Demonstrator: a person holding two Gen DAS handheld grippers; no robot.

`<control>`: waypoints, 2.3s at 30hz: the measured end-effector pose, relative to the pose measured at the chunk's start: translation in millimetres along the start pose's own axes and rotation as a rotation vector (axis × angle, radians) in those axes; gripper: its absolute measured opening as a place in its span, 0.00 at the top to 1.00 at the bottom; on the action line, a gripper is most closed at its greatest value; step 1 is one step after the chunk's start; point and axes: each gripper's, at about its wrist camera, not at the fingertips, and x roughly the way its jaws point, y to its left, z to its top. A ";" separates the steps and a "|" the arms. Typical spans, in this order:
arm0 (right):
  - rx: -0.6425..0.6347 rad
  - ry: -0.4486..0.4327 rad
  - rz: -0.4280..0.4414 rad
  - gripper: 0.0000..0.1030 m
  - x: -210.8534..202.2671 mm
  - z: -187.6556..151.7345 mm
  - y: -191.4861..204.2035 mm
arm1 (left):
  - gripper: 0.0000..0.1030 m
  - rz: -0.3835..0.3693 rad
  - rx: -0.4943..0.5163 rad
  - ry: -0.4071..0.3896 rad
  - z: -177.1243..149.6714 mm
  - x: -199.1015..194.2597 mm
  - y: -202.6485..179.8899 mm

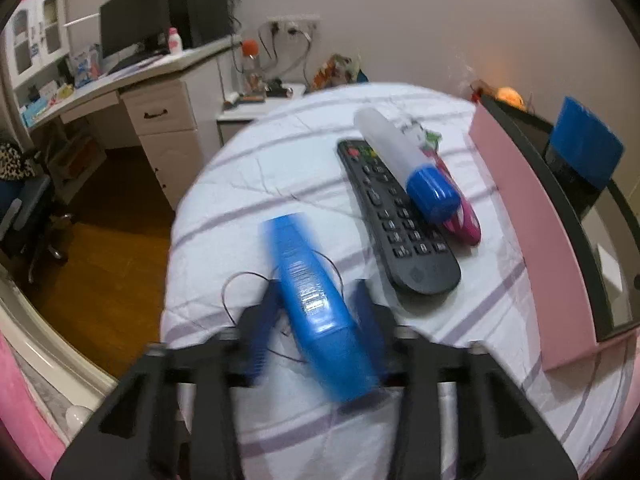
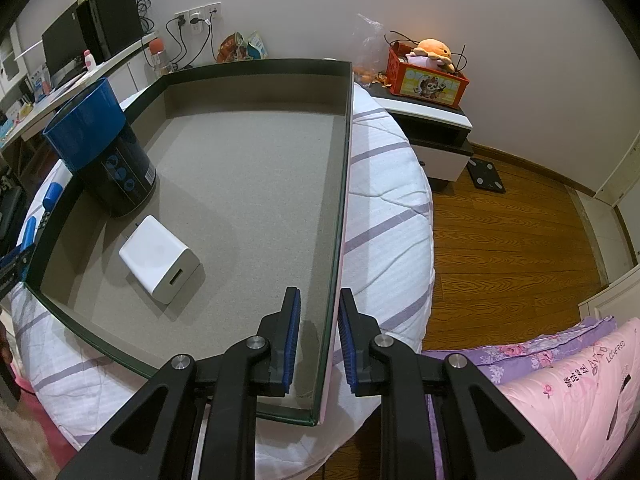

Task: Organize rigid objects
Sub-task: 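Move the left tool to the blue highlighter and grasp it, then carry the blue highlighter into the tray and release it beside the charger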

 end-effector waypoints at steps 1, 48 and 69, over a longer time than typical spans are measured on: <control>0.000 0.000 0.000 0.80 -0.1 0.0 0.0 | 0.74 -0.015 -0.012 -0.005 -0.7 -0.9 2.2; 0.012 -0.013 0.023 0.79 -1.2 -2.1 -2.4 | 0.74 -0.469 0.415 -0.104 21.6 -92.1 -238.4; 0.003 -0.020 0.041 0.79 -3.8 -3.6 -4.4 | 0.74 -0.418 0.437 -0.004 17.4 -47.0 -275.1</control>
